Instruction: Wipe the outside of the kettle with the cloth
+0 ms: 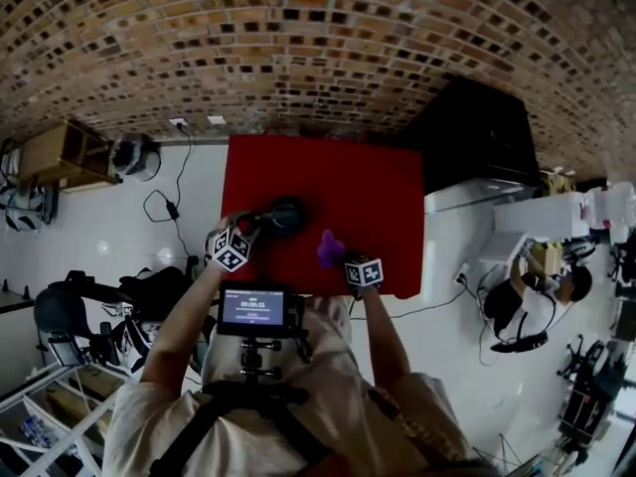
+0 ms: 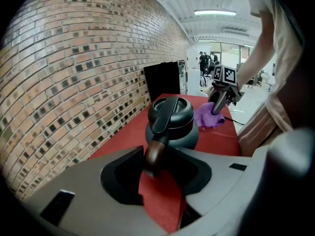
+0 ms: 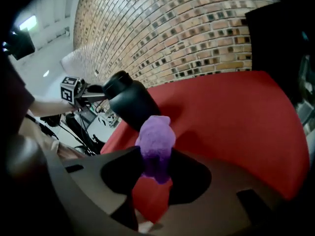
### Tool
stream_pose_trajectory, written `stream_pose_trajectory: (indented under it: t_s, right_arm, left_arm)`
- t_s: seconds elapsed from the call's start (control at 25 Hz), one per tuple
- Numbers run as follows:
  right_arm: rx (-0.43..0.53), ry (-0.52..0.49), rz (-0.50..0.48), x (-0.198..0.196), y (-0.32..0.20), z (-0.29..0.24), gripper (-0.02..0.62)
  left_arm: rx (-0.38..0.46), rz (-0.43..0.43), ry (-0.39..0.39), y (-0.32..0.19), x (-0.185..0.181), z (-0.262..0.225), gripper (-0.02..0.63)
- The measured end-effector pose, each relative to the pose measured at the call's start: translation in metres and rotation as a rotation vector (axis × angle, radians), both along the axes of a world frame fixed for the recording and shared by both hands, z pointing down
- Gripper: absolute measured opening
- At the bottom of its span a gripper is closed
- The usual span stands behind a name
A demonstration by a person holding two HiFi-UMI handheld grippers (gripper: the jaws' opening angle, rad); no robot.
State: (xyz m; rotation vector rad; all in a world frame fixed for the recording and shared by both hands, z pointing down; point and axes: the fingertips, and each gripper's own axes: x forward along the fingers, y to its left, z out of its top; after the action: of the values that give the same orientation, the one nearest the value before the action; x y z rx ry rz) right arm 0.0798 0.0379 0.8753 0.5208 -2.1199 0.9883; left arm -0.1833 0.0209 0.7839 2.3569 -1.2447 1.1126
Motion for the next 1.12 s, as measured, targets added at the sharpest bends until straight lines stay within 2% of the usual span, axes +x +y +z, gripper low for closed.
stream_pose_trajectory:
  t_s: [0.16,0.2,0.52,0.72,1.04,1.12]
  right_arm:
    - [-0.001,-0.078,0.108,-0.002,0.005,-0.018,0.163]
    - [0.007,-0.082,0.120,-0.001,0.004,-0.019,0.163]
    - [0.171,-0.028,0.178,0.012,-0.025,-0.045,0.164]
    - [0.203,-0.030,0.149,0.004,-0.027,-0.052,0.164]
    - [0.189,-0.036,0.123,0.002,-0.010,-0.050,0.164]
    - [0.185,-0.028,0.120,0.005,-0.006,-0.044,0.164]
  left_arm:
    - [0.018,-0.041,0.034,-0.003,0.000,-0.005,0.207]
    - [0.014,-0.047,0.029,-0.002,-0.001,-0.003,0.207]
    - [-0.068,-0.087,0.006,0.004,-0.011,0.021,0.210]
    - [-0.081,-0.113,0.068,0.003,-0.014,0.025,0.210]
    - [-0.104,-0.088,0.105,-0.003,-0.010,0.027,0.210]
    - [-0.110,-0.078,0.096,-0.005,-0.010,0.027,0.160]
